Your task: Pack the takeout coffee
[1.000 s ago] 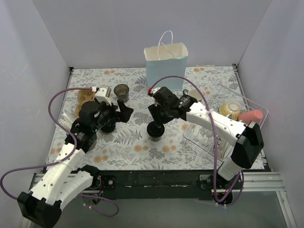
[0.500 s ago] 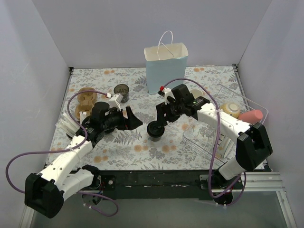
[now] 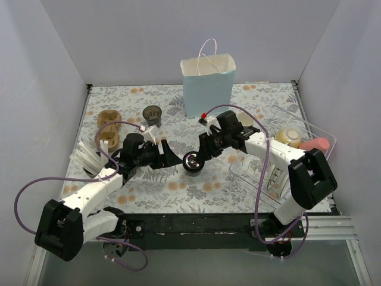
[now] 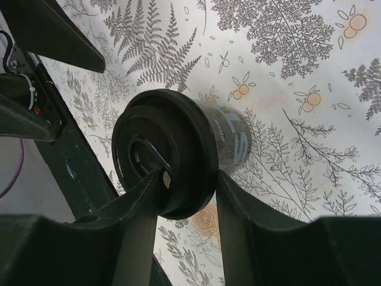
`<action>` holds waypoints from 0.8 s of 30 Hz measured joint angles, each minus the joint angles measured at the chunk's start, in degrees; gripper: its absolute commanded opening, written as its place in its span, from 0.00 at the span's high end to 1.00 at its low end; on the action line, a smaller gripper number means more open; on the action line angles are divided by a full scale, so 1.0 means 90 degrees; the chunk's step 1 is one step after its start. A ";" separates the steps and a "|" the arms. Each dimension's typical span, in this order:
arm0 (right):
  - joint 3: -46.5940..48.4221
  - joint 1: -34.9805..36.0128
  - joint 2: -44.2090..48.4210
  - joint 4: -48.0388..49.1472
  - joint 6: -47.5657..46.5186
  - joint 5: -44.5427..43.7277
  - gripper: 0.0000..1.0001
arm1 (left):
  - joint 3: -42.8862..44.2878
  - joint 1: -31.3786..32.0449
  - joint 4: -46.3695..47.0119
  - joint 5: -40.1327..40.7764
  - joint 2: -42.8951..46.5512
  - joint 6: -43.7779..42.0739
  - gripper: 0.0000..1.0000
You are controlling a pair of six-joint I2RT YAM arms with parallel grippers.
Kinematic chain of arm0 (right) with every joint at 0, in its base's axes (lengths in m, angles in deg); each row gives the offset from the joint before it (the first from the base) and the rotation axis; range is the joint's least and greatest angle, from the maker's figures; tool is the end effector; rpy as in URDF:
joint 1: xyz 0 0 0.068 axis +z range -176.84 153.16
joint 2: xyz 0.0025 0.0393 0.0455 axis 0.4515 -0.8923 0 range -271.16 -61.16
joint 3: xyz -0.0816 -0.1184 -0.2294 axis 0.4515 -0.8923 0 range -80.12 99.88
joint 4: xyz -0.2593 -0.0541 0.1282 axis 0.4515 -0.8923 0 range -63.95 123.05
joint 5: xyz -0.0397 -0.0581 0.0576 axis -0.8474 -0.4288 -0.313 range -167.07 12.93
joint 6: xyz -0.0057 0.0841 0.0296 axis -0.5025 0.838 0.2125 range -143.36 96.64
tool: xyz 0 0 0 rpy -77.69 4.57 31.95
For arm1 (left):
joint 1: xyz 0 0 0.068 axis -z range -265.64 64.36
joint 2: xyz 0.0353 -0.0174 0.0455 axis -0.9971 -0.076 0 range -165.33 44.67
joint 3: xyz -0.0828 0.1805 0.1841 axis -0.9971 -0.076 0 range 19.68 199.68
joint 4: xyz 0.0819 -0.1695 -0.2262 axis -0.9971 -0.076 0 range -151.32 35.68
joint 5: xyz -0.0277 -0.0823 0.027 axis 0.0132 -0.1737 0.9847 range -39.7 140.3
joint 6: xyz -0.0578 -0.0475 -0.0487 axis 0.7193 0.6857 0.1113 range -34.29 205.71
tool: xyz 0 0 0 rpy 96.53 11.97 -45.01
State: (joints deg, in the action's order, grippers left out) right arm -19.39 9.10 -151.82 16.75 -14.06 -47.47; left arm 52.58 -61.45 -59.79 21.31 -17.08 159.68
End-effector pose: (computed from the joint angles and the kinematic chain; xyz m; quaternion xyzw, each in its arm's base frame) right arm 0.2963 0.2634 0.1843 -0.2993 0.8510 0.3574 0.2416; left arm 0.2475 -0.1536 0.1809 -0.2543 0.8258 -0.4866 0.1289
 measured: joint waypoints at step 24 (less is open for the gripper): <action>-0.0226 -0.0112 0.0005 0.0500 0.0355 0.0284 0.56 | -0.0080 0.0325 0.1540 -0.0228 -0.1280 0.0459 0.28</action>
State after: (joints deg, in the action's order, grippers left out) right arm -21.43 8.10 -151.77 21.26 -10.87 -44.91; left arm 51.86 -58.53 -45.93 19.25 -28.60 163.81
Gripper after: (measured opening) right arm 0.441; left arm 0.740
